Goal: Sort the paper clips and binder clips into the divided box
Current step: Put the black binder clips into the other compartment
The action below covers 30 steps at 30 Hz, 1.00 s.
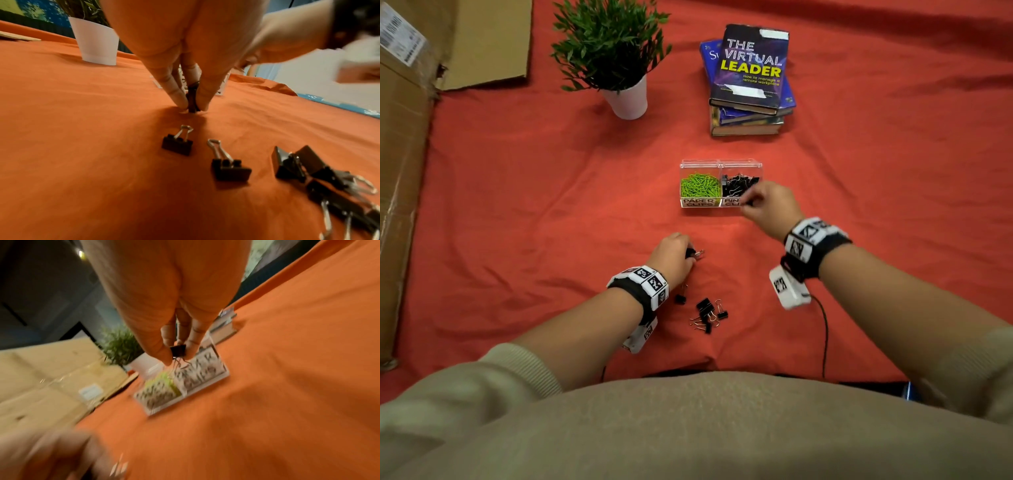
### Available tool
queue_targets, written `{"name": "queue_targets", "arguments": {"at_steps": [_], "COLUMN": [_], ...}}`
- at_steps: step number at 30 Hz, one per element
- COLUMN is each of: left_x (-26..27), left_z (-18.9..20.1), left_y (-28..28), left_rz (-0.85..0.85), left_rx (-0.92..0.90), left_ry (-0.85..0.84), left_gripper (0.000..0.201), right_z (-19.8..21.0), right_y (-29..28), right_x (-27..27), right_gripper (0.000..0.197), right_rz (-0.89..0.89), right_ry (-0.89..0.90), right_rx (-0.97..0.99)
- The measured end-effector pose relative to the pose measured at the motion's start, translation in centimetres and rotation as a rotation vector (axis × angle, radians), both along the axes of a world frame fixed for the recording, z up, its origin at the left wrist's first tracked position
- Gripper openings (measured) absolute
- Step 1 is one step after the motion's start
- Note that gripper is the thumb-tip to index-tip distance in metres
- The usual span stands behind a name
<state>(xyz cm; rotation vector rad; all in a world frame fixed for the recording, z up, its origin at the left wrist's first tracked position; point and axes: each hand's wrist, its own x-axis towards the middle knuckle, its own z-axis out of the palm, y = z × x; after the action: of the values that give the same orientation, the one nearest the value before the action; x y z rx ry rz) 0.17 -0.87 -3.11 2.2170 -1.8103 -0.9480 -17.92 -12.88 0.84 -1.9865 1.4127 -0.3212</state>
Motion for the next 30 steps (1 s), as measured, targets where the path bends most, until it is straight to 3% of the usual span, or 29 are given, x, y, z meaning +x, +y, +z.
{"name": "queue_targets", "arguments": {"at_steps": [4,10,17,20,24,30], "left_x": [-0.7,-1.6,-2.4,-3.0,-3.3,-2.0], "left_z": [1.4,4.3,5.2,4.5,3.4,3.8], "left_y": [-1.2,-6.2,-12.9,-14.0,-13.3,-7.6], "left_rz": [0.021,0.065,-0.025,-0.128,-0.295,-0.209], "left_rx": [-0.063,-0.169,-0.179,-0.142,-0.096,-0.211], "left_ry": [0.06,0.114,0.017,-0.036,-0.161,-0.078], "left_gripper": [0.02,0.016,0.021,0.027,0.034,0.04], "right_z": [0.9,-1.4,-0.5,-0.3,-0.8,-2.7], "right_y": [-4.7,-5.4,-3.1,0.6,5.7,10.4], "right_x": [1.9,1.8,-1.8,-2.4,-1.4,0.4], "right_gripper": [0.011,0.017,0.015,0.015,0.019,0.045], "right_rz": [-0.045,0.125,0.031,0.21,0.58,0.858], "right_ry": [0.023,0.212,-0.001,-0.004,0.144,0.264], "right_rx": [-0.122,-0.072,-0.198,-0.145,0.052,0.152]}}
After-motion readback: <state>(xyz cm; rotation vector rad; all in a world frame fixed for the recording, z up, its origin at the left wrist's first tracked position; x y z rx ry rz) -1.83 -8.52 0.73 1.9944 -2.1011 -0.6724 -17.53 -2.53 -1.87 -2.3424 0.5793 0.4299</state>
